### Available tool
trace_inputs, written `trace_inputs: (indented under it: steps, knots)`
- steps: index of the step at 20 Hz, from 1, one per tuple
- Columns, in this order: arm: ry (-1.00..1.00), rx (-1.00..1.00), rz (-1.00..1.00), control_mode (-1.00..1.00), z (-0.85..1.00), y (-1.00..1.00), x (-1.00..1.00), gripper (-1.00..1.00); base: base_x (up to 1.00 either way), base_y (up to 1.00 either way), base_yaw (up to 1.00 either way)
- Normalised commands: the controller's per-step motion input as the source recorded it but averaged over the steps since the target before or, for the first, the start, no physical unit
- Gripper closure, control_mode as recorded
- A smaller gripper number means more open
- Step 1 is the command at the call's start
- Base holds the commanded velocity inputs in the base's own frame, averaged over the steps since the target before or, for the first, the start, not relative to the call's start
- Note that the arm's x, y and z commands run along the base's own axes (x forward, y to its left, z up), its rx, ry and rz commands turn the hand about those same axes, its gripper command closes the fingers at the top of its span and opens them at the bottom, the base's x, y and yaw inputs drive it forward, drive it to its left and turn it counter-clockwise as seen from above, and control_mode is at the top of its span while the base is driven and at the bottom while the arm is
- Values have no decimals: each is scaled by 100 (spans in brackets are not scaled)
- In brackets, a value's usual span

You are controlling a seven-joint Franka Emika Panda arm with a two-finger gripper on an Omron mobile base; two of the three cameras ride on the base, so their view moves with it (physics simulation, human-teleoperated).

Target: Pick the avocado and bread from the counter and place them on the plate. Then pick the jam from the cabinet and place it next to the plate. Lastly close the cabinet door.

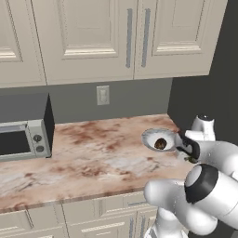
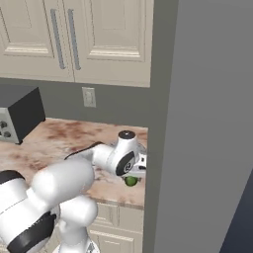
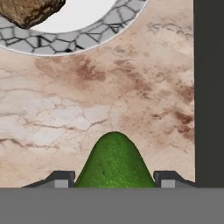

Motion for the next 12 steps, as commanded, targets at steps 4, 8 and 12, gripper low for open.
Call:
trace_inputs:
  steps: [4,8,12]
  knots:
    - [-17,0,0,-100,75,0,-6,100,0,0,0]
    - [-17,0,0,-100,64,0,5,100,0,0,0]
    - [-12,0,1,-100,39,1,31,100,0,0,0]
